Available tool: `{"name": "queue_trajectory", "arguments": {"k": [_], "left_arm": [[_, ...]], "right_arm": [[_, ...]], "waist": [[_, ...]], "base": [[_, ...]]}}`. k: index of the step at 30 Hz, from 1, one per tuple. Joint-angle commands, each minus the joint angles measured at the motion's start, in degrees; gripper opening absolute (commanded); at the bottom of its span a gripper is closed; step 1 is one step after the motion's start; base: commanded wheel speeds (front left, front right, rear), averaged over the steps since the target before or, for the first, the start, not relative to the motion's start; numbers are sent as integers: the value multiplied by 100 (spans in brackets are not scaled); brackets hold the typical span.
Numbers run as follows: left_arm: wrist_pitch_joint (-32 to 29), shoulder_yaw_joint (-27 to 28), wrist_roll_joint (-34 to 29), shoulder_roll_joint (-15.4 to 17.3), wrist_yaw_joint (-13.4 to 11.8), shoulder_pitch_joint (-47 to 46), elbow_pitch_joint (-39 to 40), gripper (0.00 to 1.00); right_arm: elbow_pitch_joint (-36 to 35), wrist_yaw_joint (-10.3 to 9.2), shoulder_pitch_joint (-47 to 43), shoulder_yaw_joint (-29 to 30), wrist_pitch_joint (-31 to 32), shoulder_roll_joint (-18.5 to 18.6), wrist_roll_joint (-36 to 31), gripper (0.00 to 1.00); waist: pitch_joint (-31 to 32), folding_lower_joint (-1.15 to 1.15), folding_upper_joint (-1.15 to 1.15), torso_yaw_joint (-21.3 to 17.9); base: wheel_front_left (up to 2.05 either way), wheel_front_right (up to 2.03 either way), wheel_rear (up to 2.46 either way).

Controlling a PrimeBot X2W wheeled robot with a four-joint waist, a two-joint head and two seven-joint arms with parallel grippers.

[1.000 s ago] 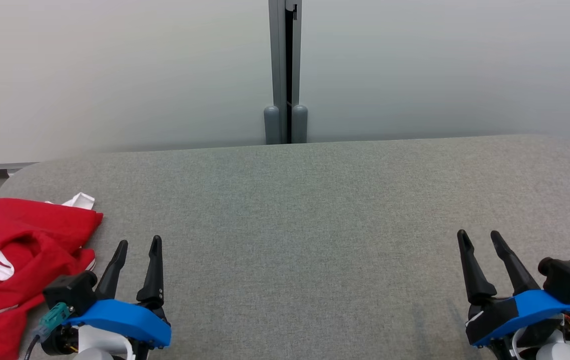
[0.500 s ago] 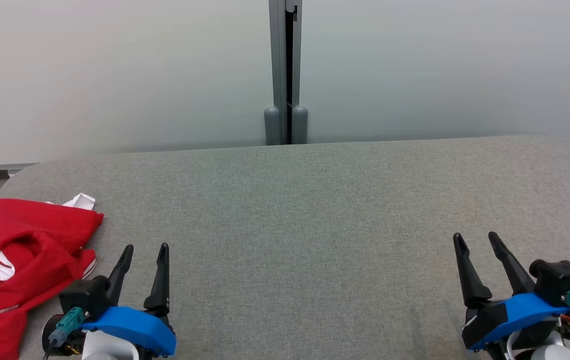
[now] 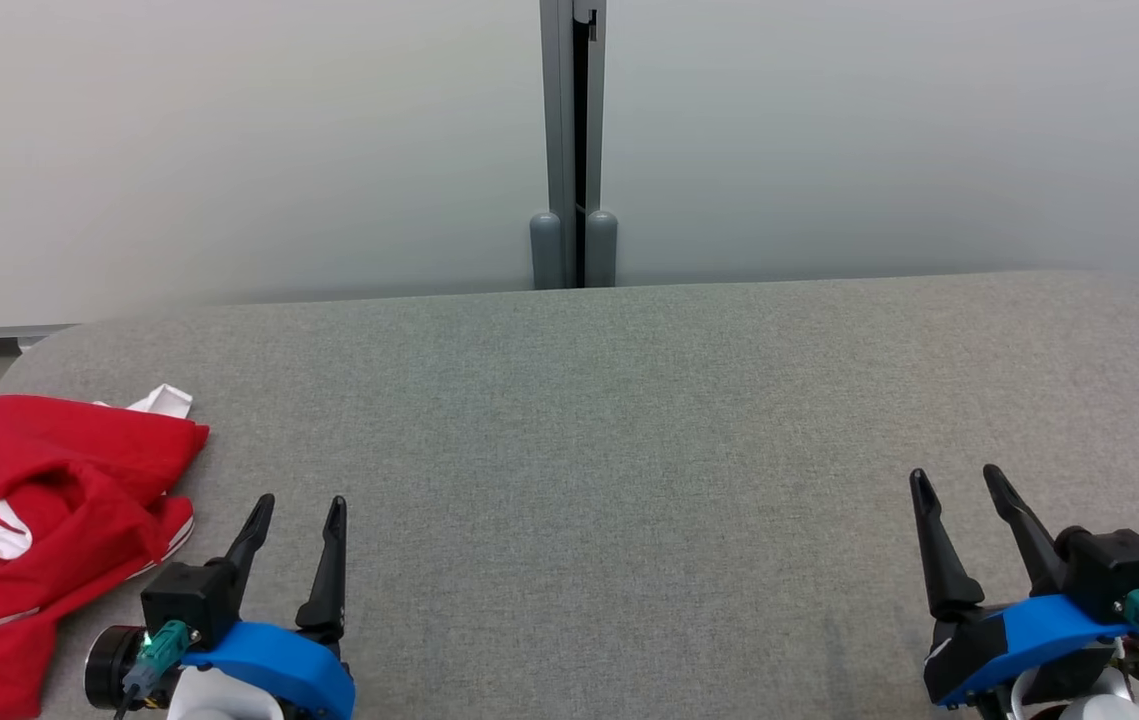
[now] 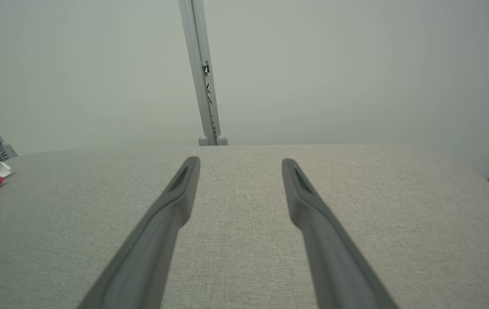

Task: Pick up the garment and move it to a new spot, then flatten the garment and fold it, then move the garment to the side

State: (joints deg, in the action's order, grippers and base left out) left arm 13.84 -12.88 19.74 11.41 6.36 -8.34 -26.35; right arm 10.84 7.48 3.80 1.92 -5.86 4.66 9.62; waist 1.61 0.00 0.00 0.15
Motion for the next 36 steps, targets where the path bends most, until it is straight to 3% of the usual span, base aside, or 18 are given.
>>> {"name": "queue_trajectory", "arguments": {"k": [1, 10, 22, 36], "left_arm": [[59, -20, -112, 41, -18, -89, -23, 100], [148, -73, -402, 41, -16, -107, -105, 100], [143, 40, -315, 7, -57, -119, -141, 100], [142, 327, -232, 24, -238, -231, -179, 100]], "right_arm": [[-4, 2, -62, 20, -45, -27, -105, 100], [14, 2, -97, 76, -125, -71, -406, 100], [-33, 2, -99, 107, -122, -103, -371, 100], [-228, 2, 5, -154, -102, -137, -238, 100]], "waist": [[4, 0, 0, 5], [20, 0, 0, 38], [0, 0, 0, 143], [-154, 0, 0, 1183]], "base": [[0, 0, 0], [0, 0, 0], [0, 0, 0], [0, 0, 0]]}}
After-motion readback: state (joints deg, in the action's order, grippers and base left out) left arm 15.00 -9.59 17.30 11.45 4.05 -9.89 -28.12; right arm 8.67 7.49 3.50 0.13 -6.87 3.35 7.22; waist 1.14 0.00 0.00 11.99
